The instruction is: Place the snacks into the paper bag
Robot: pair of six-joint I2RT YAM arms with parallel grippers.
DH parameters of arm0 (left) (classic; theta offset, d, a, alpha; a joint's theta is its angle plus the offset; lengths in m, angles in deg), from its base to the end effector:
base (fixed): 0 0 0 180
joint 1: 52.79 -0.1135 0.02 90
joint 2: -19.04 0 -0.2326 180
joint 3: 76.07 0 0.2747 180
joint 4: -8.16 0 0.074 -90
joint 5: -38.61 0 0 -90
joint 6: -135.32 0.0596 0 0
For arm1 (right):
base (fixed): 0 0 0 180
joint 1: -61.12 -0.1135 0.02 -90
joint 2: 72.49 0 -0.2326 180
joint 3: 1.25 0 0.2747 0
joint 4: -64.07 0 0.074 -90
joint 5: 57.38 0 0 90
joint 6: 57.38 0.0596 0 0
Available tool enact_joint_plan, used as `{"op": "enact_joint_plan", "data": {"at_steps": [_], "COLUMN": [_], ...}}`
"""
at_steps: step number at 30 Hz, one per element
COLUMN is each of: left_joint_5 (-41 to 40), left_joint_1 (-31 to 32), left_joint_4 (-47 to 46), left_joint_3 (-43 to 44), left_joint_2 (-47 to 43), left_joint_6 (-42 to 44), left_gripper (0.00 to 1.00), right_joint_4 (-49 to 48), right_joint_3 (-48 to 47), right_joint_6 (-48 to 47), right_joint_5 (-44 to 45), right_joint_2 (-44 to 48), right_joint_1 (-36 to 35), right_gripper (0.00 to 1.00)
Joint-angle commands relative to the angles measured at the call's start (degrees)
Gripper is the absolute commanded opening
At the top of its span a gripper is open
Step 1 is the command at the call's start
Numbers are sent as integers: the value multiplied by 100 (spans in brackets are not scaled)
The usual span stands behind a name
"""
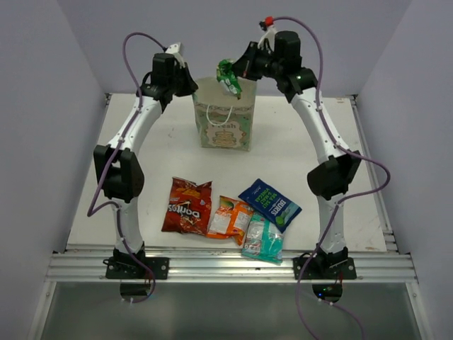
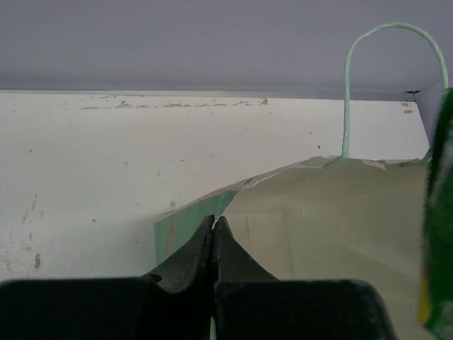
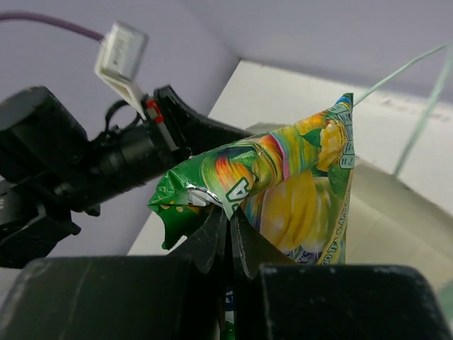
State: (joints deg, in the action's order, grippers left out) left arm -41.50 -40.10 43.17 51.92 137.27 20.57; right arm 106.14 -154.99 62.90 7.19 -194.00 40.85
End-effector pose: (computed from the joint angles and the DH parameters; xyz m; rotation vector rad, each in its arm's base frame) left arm 0.5058 -0.1244 0.3084 -0.1036 2.0516 -0.5854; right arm 0.4601 0.1972 0.4365 -0.1843 1.8312 1.0186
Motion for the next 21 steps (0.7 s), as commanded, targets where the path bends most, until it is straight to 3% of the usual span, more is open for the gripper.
{"op": "enact_joint_plan", "data": {"at_steps": [1,8,9,10,15,19,21], "left_joint_5": [13,-31,-31,-22,-22,13,13], "left_joint_1": [93,120,129,120,120,120,120], "left_joint_4": [178,160,169,152,134,116,125], "left_joint_3": [-94,-164,-164,-173,-155,-112,-111], "left_joint_2": [-327,-433,-433,-442,-407,-345,-328], "left_joint_6": [-100,-82,-82,-91,-91,-109,-109], "left_gripper": [0,0,0,0,0,0,0], "right_joint_4": [-994,-626,-486,-441,67,552,893], "right_joint_3": [-12,505,541,568,-55,-144,328], "right_joint_6": [953,910,761,708,-72,-1039,-1959], "right_joint_5": [-1016,-771,-683,-648,-201,-207,-287], "right_joint_2": [-100,-136,-110,-66,136,584,1049], "right_joint_1": [-196,-249,-258,-258,-311,-450,-626], "right_gripper": [0,0,8,26,52,52,53]}}
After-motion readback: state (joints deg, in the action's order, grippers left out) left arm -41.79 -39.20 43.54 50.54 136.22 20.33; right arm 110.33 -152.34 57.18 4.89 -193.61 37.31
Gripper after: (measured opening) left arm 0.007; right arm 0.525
